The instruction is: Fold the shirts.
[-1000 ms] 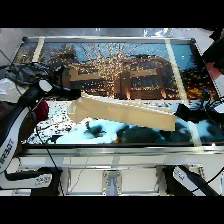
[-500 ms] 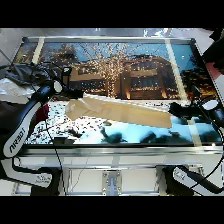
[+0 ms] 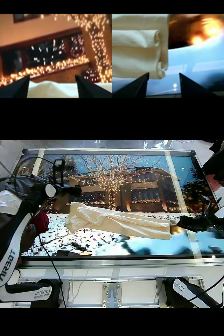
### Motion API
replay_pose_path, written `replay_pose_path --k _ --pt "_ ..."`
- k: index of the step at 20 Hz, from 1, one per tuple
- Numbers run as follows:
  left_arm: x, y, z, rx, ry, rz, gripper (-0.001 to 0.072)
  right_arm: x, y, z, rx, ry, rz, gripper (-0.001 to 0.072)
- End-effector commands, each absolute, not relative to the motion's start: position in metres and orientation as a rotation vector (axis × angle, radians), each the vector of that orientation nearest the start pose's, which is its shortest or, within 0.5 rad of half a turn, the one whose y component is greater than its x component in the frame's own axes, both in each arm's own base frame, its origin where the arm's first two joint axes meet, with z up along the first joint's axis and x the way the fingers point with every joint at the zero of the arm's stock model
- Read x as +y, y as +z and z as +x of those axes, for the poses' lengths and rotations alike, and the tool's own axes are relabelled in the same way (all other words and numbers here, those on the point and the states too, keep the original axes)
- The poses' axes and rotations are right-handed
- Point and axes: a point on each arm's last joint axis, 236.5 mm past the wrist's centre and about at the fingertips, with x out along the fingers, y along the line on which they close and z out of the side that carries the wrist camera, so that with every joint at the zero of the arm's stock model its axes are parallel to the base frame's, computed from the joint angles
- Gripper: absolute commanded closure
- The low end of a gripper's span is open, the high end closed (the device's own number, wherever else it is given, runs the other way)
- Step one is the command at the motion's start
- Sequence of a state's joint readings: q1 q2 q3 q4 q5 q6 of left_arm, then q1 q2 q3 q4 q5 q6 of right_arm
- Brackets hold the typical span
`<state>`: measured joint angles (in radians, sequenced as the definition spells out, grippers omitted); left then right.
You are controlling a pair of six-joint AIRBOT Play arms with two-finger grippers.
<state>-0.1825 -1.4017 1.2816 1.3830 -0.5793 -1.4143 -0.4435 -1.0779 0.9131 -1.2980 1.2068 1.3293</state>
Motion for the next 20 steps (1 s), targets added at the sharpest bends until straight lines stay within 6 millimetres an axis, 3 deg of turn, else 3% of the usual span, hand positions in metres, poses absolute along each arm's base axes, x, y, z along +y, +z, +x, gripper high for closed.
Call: replay_pose_path --k 1,3,4,5,6,7,12,18,20 --pt "-0.133 0.163 0.52 0.437 -0.307 0.104 0.0079 -0.097 -0.005 0.282 1.296 -0.13 0.506 0.0235" --pt "-0.152 0.162 0.509 0.45 -0.364 0.172 0.031 -0.088 -0.016 0.291 1.255 -0.043 0.76 0.0234" --pt "-0.163 0.155 0.503 0.473 -0.399 0.21 0.033 -0.083 -0.02 0.297 1.238 0.018 0.87 0.0221" --pt "-0.173 0.151 0.498 0.487 -0.422 0.219 0.033 -0.081 -0.025 0.303 1.22 0.077 0.956 0.0188" --pt "-0.184 0.148 0.495 0.493 -0.443 0.224 0.033 -0.08 -0.034 0.309 1.213 0.108 1.011 0.0097" --pt "-0.193 0.143 0.493 0.504 -0.461 0.229 0.034 -0.079 -0.044 0.311 1.223 0.124 1.039 0.0054" --pt "-0.23 0.092 0.485 0.684 -0.548 0.258 0.0343 -0.062 -0.087 0.317 1.306 0.166 1.07 0.0054" --pt "-0.254 0.054 0.479 0.749 -0.591 0.283 0.0344 -0.042 -0.099 0.336 1.314 0.168 0.956 0.006" --pt "-0.256 0.043 0.476 0.778 -0.599 0.29 0.0343 -0.026 -0.101 0.339 1.336 0.2 0.923 0.0126"
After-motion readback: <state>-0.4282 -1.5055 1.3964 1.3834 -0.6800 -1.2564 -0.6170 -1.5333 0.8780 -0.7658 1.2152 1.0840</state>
